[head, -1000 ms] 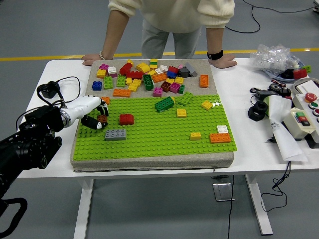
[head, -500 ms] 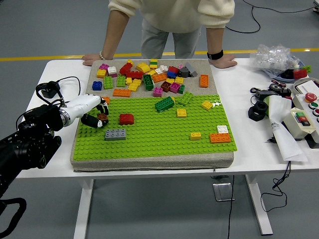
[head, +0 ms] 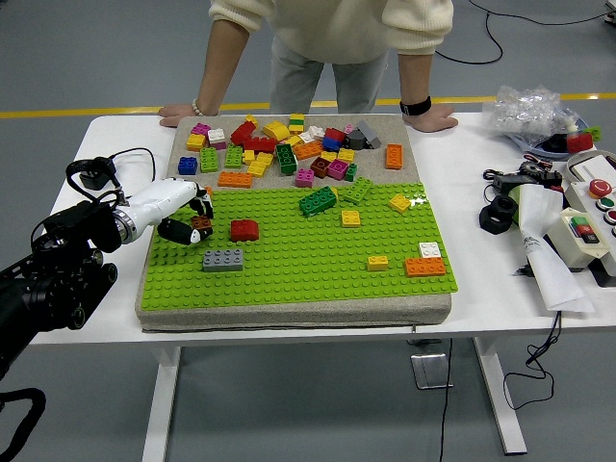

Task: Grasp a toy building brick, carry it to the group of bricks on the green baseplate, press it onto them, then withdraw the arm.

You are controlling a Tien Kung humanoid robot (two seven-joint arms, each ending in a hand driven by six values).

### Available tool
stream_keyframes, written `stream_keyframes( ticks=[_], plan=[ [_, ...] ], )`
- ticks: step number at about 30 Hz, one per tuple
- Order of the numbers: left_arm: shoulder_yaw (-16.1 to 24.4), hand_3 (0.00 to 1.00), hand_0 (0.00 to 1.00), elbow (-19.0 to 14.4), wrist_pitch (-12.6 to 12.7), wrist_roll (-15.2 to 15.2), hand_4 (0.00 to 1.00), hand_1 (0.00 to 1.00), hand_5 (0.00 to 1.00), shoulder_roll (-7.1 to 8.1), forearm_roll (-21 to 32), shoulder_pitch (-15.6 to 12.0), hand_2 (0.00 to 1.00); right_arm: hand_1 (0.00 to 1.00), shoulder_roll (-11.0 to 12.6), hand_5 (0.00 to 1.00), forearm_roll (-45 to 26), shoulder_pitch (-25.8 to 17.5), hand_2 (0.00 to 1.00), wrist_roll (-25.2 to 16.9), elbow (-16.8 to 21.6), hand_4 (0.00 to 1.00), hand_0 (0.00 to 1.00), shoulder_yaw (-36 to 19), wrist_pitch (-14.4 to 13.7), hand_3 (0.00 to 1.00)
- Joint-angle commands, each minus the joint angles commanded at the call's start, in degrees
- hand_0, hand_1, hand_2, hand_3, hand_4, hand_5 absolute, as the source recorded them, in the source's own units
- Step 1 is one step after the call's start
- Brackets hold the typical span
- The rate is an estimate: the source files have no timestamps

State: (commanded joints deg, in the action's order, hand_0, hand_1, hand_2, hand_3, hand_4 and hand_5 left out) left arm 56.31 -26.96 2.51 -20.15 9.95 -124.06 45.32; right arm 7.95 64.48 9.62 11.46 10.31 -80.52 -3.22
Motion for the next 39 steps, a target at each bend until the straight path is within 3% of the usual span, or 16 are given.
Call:
stream_keyframes(
  ticks=[12, 24, 31, 39],
  plan=[
    [1.19, 0.491, 0.908, -7.46, -0.41, 0.23, 0.630, 0.605, 0.133, 2.75, -0.48, -2.86, 0.536, 0.707, 0.26, 0.694, 0.22, -0.17, 0.745, -0.02, 0.00, 0.947, 0.780, -0.49, 0.02, 0.684],
    [2.00, 0.491, 0.903, -19.00, -1.17, 0.82, 0.627, 0.601, 0.125, 6.16, 0.13, -7.68, 0.536, 0.706, 0.88, 0.694, 0.59, -0.36, 0.745, -0.29, 0.00, 0.947, 0.780, -1.55, 0.17, 0.684],
    [2.39, 0.492, 0.903, -22.98, -1.28, 1.13, 0.628, 0.602, 0.125, 6.34, 0.84, -10.35, 0.537, 0.707, 1.03, 0.694, 0.37, -0.35, 0.745, -0.55, 0.00, 0.947, 0.780, -1.79, -0.05, 0.684],
    [2.01, 0.492, 0.901, -25.19, -1.41, 1.51, 0.627, 0.600, 0.124, 5.79, 0.81, -12.73, 0.536, 0.707, 1.11, 0.693, 0.24, -0.62, 0.745, -0.52, 0.00, 0.946, 0.780, -1.99, -0.10, 0.683]
  ],
)
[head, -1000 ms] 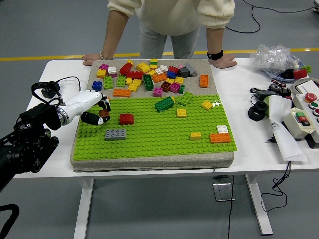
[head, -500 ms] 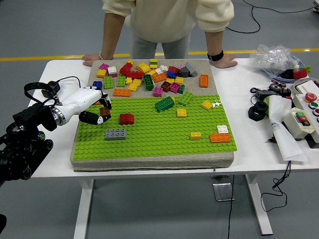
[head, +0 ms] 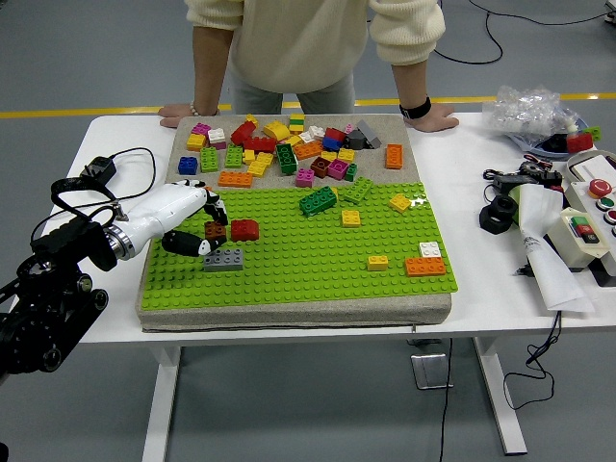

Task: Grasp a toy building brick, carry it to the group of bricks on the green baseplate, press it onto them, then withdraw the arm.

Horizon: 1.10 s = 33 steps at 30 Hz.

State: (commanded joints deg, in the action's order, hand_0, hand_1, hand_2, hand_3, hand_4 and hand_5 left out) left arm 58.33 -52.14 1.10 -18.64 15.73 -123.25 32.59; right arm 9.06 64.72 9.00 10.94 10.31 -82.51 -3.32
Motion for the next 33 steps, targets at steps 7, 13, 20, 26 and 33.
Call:
stream_keyframes(
  ticks=[7, 13, 20, 26, 33],
  plan=[
    [-0.75, 0.492, 0.901, -0.34, -0.03, 0.16, 0.628, 0.600, 0.124, 0.00, -0.29, -1.17, 0.536, 0.707, -0.06, 0.693, -0.32, 0.13, 0.745, -0.02, 0.00, 0.947, 0.780, 0.06, -0.24, 0.684],
    [-1.26, 0.492, 0.901, 0.01, -0.06, 0.16, 0.629, 0.600, 0.125, 0.21, -0.32, -1.56, 0.537, 0.707, -0.15, 0.693, -0.41, -0.03, 0.745, 0.15, 0.00, 0.947, 0.780, 0.03, -0.17, 0.684],
    [-1.43, 0.494, 0.900, 0.27, -0.03, 0.09, 0.634, 0.602, 0.126, 0.22, -0.37, -1.66, 0.539, 0.707, -0.12, 0.693, -0.56, 0.16, 0.745, 0.28, 0.00, 0.947, 0.780, 0.14, -0.33, 0.684],
    [-1.43, 0.497, 0.900, 0.75, 0.04, -0.06, 0.646, 0.605, 0.132, 0.21, -0.49, -1.58, 0.540, 0.707, -0.22, 0.693, -0.56, 0.14, 0.745, 0.35, 0.00, 0.947, 0.780, 0.24, -0.36, 0.684],
    [-1.21, 0.502, 0.904, 1.18, 0.28, -0.17, 0.677, 0.619, 0.138, 0.11, -0.77, -1.38, 0.544, 0.707, -0.30, 0.693, -0.50, 0.15, 0.745, 0.40, 0.00, 0.947, 0.780, 0.38, -0.37, 0.685]
  ],
)
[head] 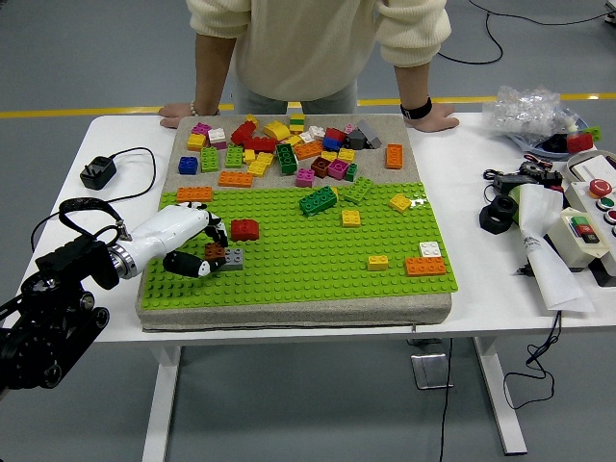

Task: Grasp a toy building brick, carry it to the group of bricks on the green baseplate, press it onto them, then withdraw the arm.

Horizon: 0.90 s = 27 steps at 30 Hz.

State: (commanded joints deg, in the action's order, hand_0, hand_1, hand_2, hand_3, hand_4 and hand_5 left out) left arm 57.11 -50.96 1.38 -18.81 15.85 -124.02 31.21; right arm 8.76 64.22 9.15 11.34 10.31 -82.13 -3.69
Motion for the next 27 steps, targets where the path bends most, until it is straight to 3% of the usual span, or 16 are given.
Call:
stream_keyframes(
  ticks=[27],
  plan=[
    [-0.20, 0.503, 0.927, 1.47, -0.12, -0.56, 0.718, 0.655, 0.149, -0.21, 0.20, 0.49, 0.541, 0.706, -0.11, 0.693, 0.10, 0.08, 0.745, 0.23, 0.00, 0.947, 0.780, 0.20, 0.01, 0.686]
  ],
)
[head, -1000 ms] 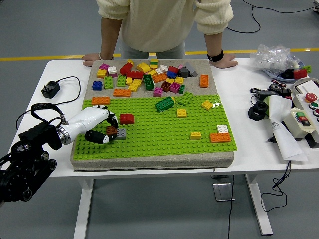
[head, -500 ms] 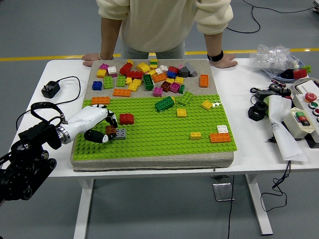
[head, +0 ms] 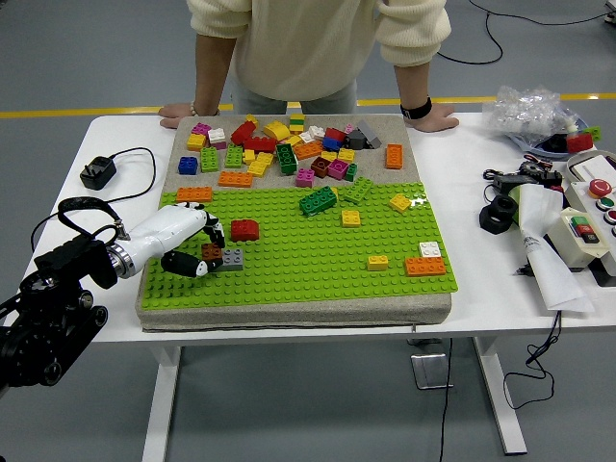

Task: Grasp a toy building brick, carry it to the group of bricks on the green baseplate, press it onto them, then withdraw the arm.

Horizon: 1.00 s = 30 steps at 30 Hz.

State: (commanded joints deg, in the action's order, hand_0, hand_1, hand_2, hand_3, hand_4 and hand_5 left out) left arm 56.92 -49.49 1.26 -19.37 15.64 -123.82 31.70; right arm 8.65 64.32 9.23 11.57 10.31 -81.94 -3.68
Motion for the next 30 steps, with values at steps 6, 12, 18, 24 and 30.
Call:
stream_keyframes(
  ticks=[6, 12, 18, 24, 30],
  plan=[
    [0.03, 0.506, 0.931, 0.07, 0.03, -0.11, 0.731, 0.664, 0.157, -0.21, 0.11, 0.30, 0.542, 0.707, 0.04, 0.693, -0.01, 0.04, 0.745, 0.03, 0.00, 0.947, 0.780, -0.10, 0.03, 0.686],
    [0.00, 0.507, 0.938, 0.31, 0.01, -0.19, 0.735, 0.676, 0.156, -0.35, 0.06, 0.79, 0.542, 0.706, 0.04, 0.693, -0.03, 0.18, 0.745, -0.01, 0.00, 0.947, 0.780, -0.12, -0.04, 0.686],
    [-0.09, 0.508, 0.942, 0.55, -0.04, -0.25, 0.738, 0.683, 0.153, -0.28, 0.02, 0.99, 0.542, 0.707, 0.06, 0.693, -0.04, 0.11, 0.745, 0.00, 0.00, 0.947, 0.780, -0.20, 0.01, 0.685],
    [-0.18, 0.509, 0.943, 0.84, -0.04, -0.29, 0.742, 0.690, 0.152, -0.20, 0.00, 1.04, 0.542, 0.707, 0.05, 0.693, -0.07, 0.12, 0.745, -0.04, 0.00, 0.947, 0.780, -0.20, 0.02, 0.685],
    [-0.36, 0.510, 0.946, 0.91, -0.07, -0.33, 0.750, 0.690, 0.153, -0.01, -0.01, 1.16, 0.541, 0.707, 0.01, 0.693, -0.15, 0.12, 0.745, -0.04, 0.00, 0.947, 0.780, -0.18, 0.01, 0.684]
  ],
)
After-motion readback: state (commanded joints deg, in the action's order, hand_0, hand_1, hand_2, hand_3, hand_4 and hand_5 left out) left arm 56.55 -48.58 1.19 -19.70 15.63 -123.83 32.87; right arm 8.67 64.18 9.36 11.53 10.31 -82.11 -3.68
